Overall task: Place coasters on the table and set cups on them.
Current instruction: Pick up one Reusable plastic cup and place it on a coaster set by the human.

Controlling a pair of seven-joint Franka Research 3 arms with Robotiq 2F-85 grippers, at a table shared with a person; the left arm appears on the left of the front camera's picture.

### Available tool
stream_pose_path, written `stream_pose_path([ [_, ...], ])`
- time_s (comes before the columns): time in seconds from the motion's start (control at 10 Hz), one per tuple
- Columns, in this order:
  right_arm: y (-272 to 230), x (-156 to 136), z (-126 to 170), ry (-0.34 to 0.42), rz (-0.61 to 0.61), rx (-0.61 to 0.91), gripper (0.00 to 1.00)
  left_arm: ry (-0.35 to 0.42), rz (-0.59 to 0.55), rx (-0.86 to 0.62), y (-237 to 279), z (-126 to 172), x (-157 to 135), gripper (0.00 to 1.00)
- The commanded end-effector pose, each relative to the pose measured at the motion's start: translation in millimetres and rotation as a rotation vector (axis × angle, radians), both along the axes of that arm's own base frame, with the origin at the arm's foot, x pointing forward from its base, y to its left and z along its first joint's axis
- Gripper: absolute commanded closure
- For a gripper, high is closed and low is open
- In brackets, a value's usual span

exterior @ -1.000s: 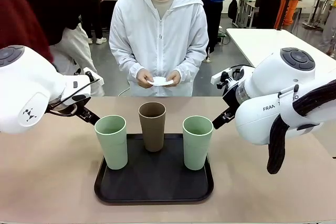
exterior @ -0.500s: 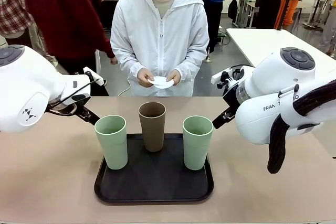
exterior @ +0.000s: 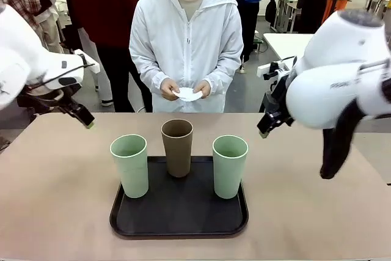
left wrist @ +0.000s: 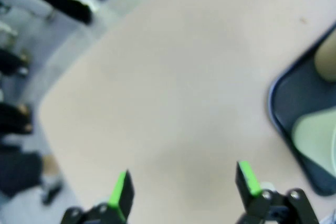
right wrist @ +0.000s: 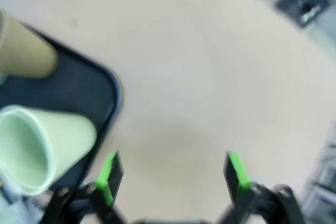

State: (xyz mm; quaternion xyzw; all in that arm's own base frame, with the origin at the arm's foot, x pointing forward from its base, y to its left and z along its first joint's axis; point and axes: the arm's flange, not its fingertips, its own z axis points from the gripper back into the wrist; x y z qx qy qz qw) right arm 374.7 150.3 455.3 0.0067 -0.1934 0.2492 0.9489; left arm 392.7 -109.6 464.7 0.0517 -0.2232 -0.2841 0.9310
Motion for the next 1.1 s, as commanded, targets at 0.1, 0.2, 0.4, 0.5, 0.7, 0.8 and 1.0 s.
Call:
stream_pose_path([
  [0.1, -36, -108, 38, 0.046, -0.100, -0.061, 0.00, 0.145, 0.014, 0.006, 16, 30, -79, 0.00],
  [0.2, -46, -131, 38, 0.038, -0.125, -0.072, 0.00, 0.159, 0.021, 0.012, 24, 28, -98, 0.00],
  [0.4, -59, -130, 17, -0.038, -0.148, -0.156, 0.00, 0.127, 0.055, -0.003, 30, 19, -107, 0.00],
  [0.5, -36, -104, 75, 0.058, -0.103, -0.057, 0.00, 0.152, 0.026, 0.028, 15, 53, -79, 0.00],
  [0.7, -43, -109, 86, 0.022, -0.121, -0.088, 0.00, 0.143, 0.032, 0.021, 19, 59, -83, 0.00],
  [0.8, -55, -88, 73, 0.119, -0.114, 0.093, 0.00, 0.199, 0.019, -0.121, 33, 49, -68, 0.00],
  [1.0, -102, -53, 73, 0.287, -0.136, 0.606, 0.00, 0.258, -0.049, -0.570, 74, 49, -39, 0.00],
])
